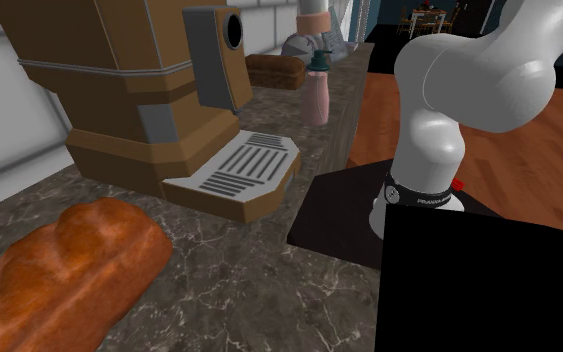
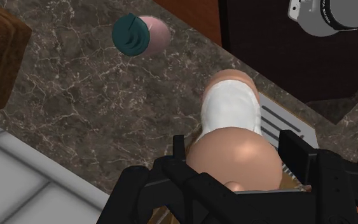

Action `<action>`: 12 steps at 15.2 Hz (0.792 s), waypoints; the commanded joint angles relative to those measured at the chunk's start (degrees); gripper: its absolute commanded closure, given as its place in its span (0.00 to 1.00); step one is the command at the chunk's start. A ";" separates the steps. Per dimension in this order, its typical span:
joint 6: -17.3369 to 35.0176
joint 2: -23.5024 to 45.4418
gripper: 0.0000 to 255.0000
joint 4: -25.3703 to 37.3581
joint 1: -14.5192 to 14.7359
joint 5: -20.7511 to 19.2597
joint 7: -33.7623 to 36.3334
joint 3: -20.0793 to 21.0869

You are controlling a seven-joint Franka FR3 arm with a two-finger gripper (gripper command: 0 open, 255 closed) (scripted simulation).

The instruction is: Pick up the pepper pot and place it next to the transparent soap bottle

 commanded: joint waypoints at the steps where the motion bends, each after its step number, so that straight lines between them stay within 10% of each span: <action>1: 0.09 0.00 1.00 1.19 -0.10 -2.03 -2.88 -2.59; 12: 3.57 -2.31 1.00 -1.34 -0.76 -7.33 -7.89 -9.33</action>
